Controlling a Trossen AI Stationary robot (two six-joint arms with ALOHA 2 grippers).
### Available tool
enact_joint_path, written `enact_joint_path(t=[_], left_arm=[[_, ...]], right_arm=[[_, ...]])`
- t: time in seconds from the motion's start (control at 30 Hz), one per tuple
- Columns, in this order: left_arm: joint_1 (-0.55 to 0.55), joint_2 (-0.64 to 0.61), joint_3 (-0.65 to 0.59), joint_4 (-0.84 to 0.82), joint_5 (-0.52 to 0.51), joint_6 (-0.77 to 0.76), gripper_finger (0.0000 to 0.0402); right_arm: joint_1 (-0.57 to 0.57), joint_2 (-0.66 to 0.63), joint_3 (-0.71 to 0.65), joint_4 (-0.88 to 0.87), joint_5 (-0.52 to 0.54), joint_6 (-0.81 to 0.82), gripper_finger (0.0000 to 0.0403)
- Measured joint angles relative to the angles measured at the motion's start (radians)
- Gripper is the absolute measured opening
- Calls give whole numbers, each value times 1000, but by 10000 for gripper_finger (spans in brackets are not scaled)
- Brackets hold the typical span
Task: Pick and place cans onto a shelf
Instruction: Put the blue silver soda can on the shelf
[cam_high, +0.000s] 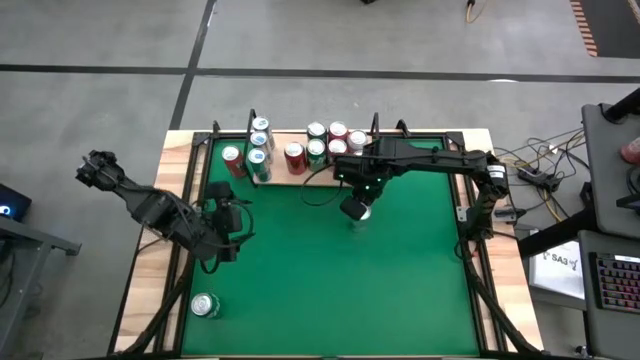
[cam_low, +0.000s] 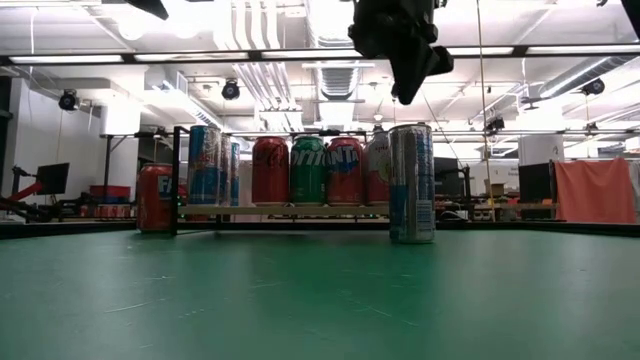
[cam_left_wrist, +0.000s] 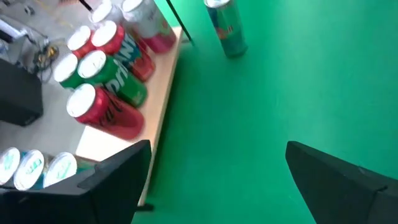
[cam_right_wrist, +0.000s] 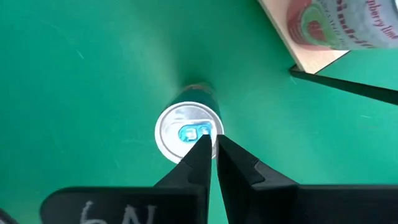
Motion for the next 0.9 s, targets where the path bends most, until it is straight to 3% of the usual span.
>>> enact_joint_path(t=[0.3, 0.53, 0.63, 0.9], left_arm=[[79, -90, -99, 161, -3, 158, 356], [85, -118, -119, 181, -75, 159, 356], [85, -120, -119, 184, -111, 159, 356], [85, -130, -119, 184, -159, 167, 356]], right_arm=[[2, 2, 0, 1, -37, 43, 106], [6, 2, 0, 2, -44, 73, 213], [6, 2, 0, 4, 2, 98, 252], [11, 8, -22, 8, 9, 155, 314]])
